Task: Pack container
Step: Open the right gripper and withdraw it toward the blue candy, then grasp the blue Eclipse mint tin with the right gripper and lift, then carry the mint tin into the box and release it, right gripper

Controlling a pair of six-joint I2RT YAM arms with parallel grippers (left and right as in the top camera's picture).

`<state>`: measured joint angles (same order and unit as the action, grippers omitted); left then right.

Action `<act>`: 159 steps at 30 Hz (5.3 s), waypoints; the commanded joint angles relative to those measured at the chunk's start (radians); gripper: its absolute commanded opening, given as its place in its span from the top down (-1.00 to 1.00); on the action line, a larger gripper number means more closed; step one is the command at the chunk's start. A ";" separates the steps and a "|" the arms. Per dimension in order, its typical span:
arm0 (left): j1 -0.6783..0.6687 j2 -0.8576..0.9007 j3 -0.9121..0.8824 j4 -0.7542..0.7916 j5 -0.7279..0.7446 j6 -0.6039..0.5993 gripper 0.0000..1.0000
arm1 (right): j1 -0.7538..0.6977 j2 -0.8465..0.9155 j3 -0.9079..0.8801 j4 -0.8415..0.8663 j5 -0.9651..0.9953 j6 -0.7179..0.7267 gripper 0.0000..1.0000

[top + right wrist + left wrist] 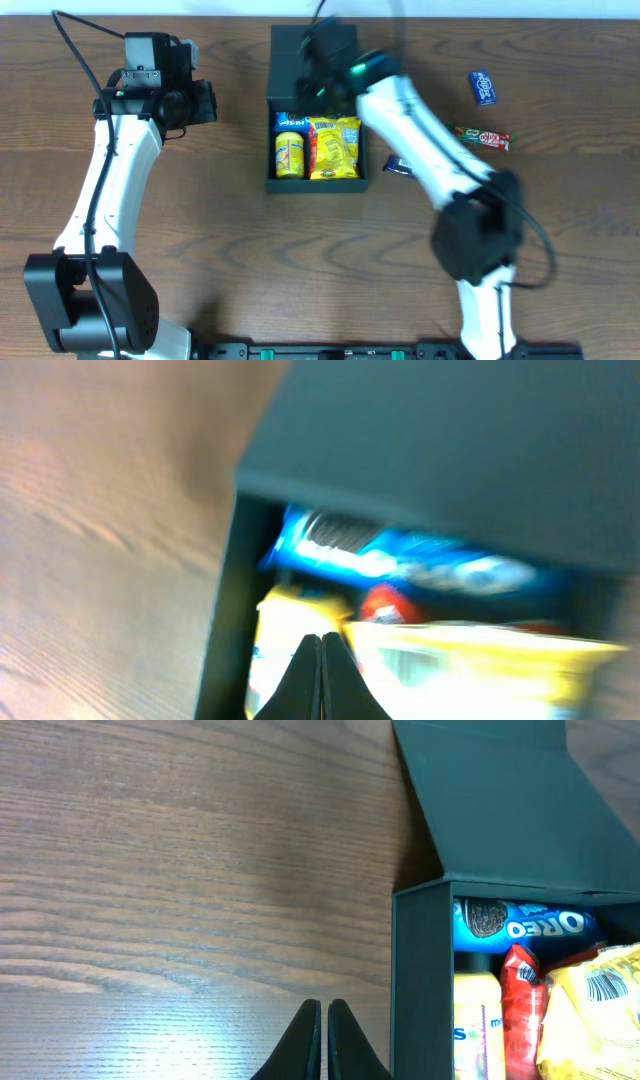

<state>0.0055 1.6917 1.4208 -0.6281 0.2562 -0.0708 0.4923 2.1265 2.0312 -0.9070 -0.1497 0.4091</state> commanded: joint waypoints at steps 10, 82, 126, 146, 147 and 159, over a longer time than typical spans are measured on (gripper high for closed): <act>0.001 0.002 0.001 -0.003 0.003 0.018 0.89 | -0.415 -0.064 0.029 -0.182 0.205 -0.074 -0.18; 0.001 0.003 0.001 0.000 0.003 -0.005 0.88 | -0.652 0.404 0.031 0.245 0.089 -0.584 -0.68; 0.001 0.003 0.001 -0.003 0.001 -0.011 0.88 | -0.420 0.217 0.360 -0.034 -0.005 -0.368 0.97; 0.002 0.003 0.001 -0.003 -0.057 0.133 0.89 | 0.034 0.090 0.268 -0.307 0.106 0.027 0.97; 0.002 0.003 0.001 -0.003 -0.056 0.146 0.88 | 0.048 0.090 0.239 -0.307 0.108 0.048 0.97; 0.002 0.003 0.001 -0.003 -0.053 0.195 0.88 | 0.159 0.090 -0.005 -0.127 0.086 0.129 0.97</act>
<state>0.0055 1.6917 1.4208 -0.6285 0.2062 0.1047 0.6277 2.2189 2.0434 -1.0542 -0.0708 0.5095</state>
